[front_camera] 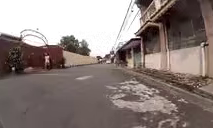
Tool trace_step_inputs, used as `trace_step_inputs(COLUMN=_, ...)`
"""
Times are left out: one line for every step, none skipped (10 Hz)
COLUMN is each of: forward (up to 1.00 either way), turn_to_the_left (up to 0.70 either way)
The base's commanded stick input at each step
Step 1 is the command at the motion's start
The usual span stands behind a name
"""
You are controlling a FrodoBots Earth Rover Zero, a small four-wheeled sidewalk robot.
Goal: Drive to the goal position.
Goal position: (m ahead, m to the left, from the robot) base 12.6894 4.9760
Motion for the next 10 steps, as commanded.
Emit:
trace_step_inputs(forward=1.00, turn_to_the_left=0.00)
trace_step_inputs(forward=1.00, turn_to_the_left=0.00)
trace_step_inputs(forward=1.00, turn_to_the_left=0.00)
trace_step_inputs(forward=1.00, turn_to_the_left=0.00)
trace_step_inputs(forward=1.00, turn_to_the_left=0.00)
trace_step_inputs(forward=1.00, turn_to_the_left=0.00)
trace_step_inputs(forward=1.00, turn_to_the_left=0.00)
trace_step_inputs(forward=1.00, turn_to_the_left=0.00)
trace_step_inputs(forward=1.00, turn_to_the_left=0.00)
trace_step_inputs(forward=1.00, turn_to_the_left=0.00)
